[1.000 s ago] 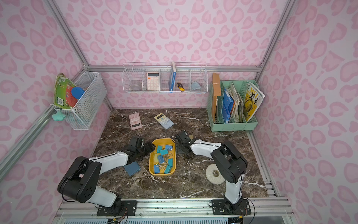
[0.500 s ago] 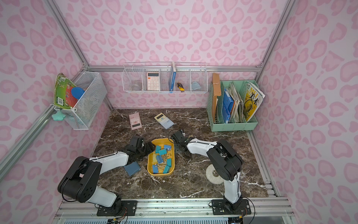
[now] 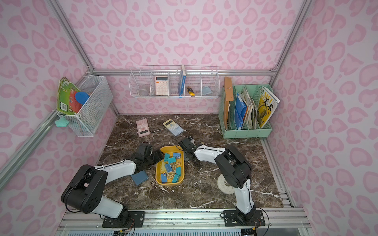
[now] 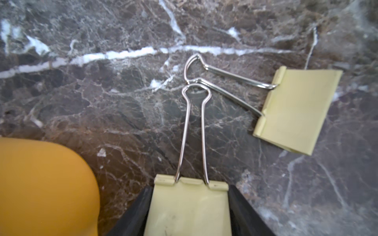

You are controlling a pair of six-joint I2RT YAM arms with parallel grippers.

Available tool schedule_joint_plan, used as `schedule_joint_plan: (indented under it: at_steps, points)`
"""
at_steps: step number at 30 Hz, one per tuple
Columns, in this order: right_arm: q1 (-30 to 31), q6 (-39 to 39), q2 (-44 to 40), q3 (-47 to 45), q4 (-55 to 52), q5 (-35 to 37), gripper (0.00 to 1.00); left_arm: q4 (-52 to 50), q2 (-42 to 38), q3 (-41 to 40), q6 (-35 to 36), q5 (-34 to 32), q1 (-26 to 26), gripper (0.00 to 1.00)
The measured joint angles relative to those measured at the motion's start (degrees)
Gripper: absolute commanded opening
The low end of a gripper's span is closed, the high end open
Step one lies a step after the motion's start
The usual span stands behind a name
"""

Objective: Put the binder clips in the storage box
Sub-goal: Pick up the binder clip at the center of the board, then place the binder clip in the storage box.

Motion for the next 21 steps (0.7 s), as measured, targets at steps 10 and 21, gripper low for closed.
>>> schedule_joint_plan:
  at_steps: [10,21]
  points:
    - [0.0,-0.6,-1.7,-0.3,-1.0,1.7,0.44,0.1,0.2,0.0,0.1,-0.1,-0.2,0.78]
    - [5.4,-2.1,-11.3,-0.6,-4.0,3.8,0.45,1.8,0.9,0.0,0.2,-0.6,-0.7,0.78]
